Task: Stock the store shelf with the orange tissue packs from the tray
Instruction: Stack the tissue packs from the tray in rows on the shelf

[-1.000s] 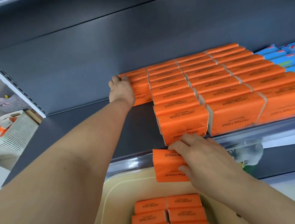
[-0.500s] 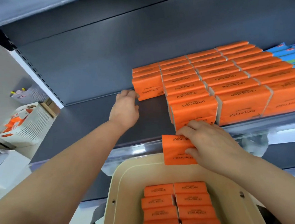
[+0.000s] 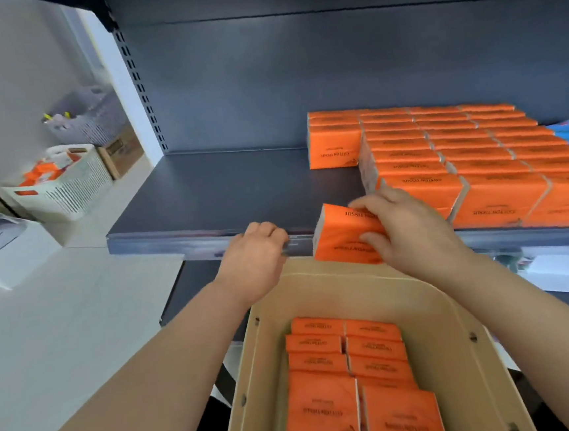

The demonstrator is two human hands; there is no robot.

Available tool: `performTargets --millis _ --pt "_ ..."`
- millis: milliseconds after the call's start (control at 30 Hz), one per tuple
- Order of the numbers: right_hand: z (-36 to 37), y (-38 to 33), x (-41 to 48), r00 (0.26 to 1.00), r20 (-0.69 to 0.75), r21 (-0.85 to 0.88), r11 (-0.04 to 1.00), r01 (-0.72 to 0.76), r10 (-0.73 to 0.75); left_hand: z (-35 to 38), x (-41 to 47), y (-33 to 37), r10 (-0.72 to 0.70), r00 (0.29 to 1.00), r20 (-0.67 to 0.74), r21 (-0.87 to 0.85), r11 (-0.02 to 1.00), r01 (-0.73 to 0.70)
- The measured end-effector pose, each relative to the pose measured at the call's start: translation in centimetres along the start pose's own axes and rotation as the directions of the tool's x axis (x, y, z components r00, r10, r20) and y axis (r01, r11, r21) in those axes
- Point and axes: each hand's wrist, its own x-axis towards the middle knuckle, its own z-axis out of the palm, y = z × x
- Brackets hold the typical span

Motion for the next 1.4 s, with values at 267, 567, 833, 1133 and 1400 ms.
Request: performTargets --millis 267,567,833,1133,1400 --pt "0.0 0.3 13.3 0.993 -0.001 -0.098 0.988 -0.117 0.117 -1.3 2.8 -1.2 -0.092 0.994 -0.055 -0.131 0.988 0.084" --pt "4.3 4.2 20.1 0.976 0.016 -0.207 0.955 -0.211 0.219 -0.5 5.4 -3.8 -0.163 0.981 -0.108 -0.005 0.987 0.163" --pt "6.0 4.8 21.4 0.959 -0.022 -0.243 0.929 -0.28 0.284 -0.1 6.1 -3.4 -0.148 0.979 -0.138 -0.003 0.989 0.149" --pt "1.9 -0.2 12.2 0.971 -0.213 -0.283 0.958 0.046 -0.109 -2.1 4.5 -1.8 -0.07 0.985 -0.157 0.001 0.997 0.071" --pt "5.4 0.8 -4.6 0.998 0.059 -0.135 0.991 -0.019 0.028 -1.0 -0.2 4.0 0.059 0.992 -0.109 -0.15 0.986 -0.075"
